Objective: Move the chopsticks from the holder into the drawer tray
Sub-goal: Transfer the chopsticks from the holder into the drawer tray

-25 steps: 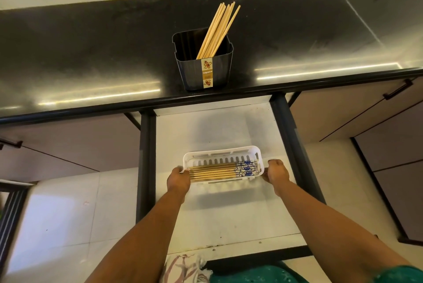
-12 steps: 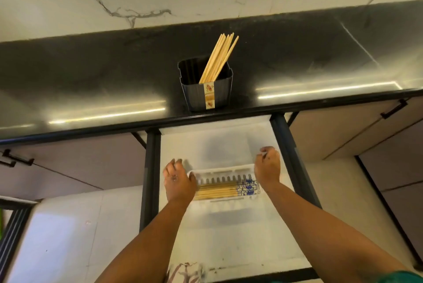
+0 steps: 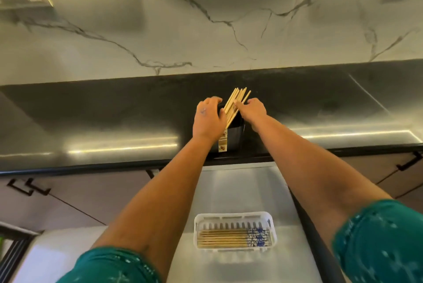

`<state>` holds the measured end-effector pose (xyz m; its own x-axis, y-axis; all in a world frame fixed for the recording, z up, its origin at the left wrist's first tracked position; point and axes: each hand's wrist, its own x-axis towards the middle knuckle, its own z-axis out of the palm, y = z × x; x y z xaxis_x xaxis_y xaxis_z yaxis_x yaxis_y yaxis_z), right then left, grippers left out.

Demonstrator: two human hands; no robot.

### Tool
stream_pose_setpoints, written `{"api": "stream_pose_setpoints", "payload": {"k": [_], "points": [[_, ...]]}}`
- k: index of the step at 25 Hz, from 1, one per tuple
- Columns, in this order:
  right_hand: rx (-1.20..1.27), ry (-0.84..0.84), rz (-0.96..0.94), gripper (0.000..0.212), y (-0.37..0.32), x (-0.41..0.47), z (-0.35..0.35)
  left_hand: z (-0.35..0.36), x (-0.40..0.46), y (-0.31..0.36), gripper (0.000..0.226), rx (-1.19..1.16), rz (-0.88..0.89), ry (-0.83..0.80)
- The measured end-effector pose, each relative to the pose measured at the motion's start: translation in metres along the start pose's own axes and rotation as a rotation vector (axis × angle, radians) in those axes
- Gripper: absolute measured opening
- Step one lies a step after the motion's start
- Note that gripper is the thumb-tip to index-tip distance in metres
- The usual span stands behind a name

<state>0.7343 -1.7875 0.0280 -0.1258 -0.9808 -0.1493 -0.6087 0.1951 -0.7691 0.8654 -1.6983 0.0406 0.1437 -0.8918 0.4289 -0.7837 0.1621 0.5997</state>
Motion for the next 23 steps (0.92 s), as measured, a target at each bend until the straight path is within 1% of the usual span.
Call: {"api": "stream_pose_setpoints", "payload": {"k": [1, 2, 4, 5, 6, 7, 8, 9, 11, 14, 16, 18, 20, 21, 23], "points": [[0.025, -0.023, 0.009, 0.05, -0.001, 0.008, 0.003, 0.006, 0.006, -0.002, 0.029, 0.007, -0.015, -0.037], [0.059, -0.012, 0.006, 0.042, -0.001, 0.015, 0.006, 0.012, 0.009, -0.005, 0.028, 0.02, -0.031, -0.068], [0.107, 0.056, -0.011, 0.024, 0.003, 0.021, 0.01, 0.022, 0.006, -0.014, 0.021, 0.042, -0.068, -0.107], [0.126, 0.075, -0.011, 0.021, 0.004, 0.025, 0.012, 0.027, 0.003, -0.019, 0.017, 0.042, -0.082, -0.117], [0.139, 0.072, -0.004, 0.023, 0.005, 0.028, 0.014, 0.032, 0.0, -0.023, 0.015, 0.041, -0.091, -0.125], [0.131, 0.048, 0.003, 0.03, 0.004, 0.028, 0.015, 0.035, -0.004, -0.026, 0.013, 0.042, -0.093, -0.127], [0.098, 0.018, 0.004, 0.036, 0.003, 0.03, 0.016, 0.037, -0.007, -0.027, 0.013, 0.043, -0.088, -0.121], [0.052, -0.001, -0.011, 0.037, 0.002, 0.031, 0.017, 0.039, -0.009, -0.028, 0.014, 0.045, -0.08, -0.111], [0.022, 0.018, -0.046, 0.032, 0.0, 0.033, 0.017, 0.043, -0.013, -0.03, 0.019, 0.053, -0.073, -0.1], [0.176, 0.073, -0.006, 0.03, -0.008, 0.033, 0.013, 0.046, -0.017, -0.034, 0.026, 0.045, -0.074, -0.117], [0.185, 0.11, -0.02, 0.031, -0.019, 0.032, 0.005, 0.046, -0.017, -0.034, 0.027, 0.007, -0.098, -0.133], [0.077, 0.148, -0.117, 0.024, -0.036, 0.028, -0.008, 0.044, -0.016, -0.03, 0.027, -0.007, -0.104, -0.133], [0.001, 0.181, -0.247, 0.023, -0.057, 0.016, -0.029, 0.039, -0.012, -0.019, 0.031, -0.018, -0.11, -0.1], [-0.019, 0.194, -0.319, 0.023, -0.068, 0.007, -0.04, 0.034, -0.008, -0.01, 0.036, -0.061, -0.131, -0.058], [-0.042, 0.239, -0.471, 0.021, -0.089, -0.017, -0.065, 0.017, 0.003, 0.013, 0.061, -0.254, -0.207, 0.041]]}}
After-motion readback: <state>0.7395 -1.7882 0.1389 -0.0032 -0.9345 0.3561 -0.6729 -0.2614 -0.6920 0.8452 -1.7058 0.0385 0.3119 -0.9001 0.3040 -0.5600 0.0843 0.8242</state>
